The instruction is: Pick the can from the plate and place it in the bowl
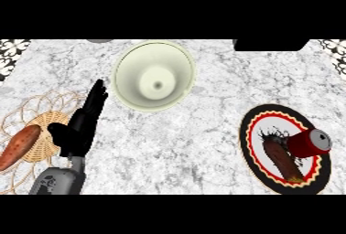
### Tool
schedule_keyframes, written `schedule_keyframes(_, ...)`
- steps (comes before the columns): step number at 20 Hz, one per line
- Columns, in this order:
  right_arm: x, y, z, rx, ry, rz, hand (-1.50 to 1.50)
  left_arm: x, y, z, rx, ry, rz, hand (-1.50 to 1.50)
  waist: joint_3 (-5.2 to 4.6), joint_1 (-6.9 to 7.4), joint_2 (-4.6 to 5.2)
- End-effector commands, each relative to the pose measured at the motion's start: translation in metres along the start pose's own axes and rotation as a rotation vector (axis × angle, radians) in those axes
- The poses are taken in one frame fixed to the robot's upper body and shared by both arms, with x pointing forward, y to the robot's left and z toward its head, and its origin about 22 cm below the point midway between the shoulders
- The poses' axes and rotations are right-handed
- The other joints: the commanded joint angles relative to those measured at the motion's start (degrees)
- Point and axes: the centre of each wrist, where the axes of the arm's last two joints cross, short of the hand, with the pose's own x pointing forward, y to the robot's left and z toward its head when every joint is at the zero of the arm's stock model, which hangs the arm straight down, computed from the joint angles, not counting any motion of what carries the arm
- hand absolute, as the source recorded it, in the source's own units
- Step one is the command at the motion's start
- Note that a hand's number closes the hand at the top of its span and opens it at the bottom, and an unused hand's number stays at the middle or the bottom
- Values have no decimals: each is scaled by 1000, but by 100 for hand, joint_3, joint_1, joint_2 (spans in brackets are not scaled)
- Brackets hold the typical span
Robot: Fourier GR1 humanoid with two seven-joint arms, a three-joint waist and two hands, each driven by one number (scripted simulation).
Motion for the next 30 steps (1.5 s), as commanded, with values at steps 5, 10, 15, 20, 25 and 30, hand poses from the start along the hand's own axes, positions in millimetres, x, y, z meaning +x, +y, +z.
schedule_keyframes(5, 5, -11, -24, 168, 261, 94, -150, 2, -10, -5, -1, -5, 4, 0, 5, 65, 18)
schedule_keyframes(10, 2, 2, -12, 275, 360, 148, -150, 16, 5, 1, -2, -15, 10, 0, 6, 34, 2)
schedule_keyframes(15, -11, 3, -34, 294, 345, 128, -150, 9, -15, -3, 13, 0, -2, 0, 7, 41, 7)
schedule_keyframes(20, -36, 17, -11, 314, 332, 93, -150, -10, -13, 4, -11, -4, 10, 0, 7, 22, 5)
schedule_keyframes(25, -44, 6, -2, 289, 281, -5, -150, 13, -5, 6, -7, -14, 3, 0, 8, 23, 1)
schedule_keyframes(30, -46, -19, -10, 284, 291, -58, -150, 6, -17, -8, -5, 2, 19, 0, 7, 19, 6)
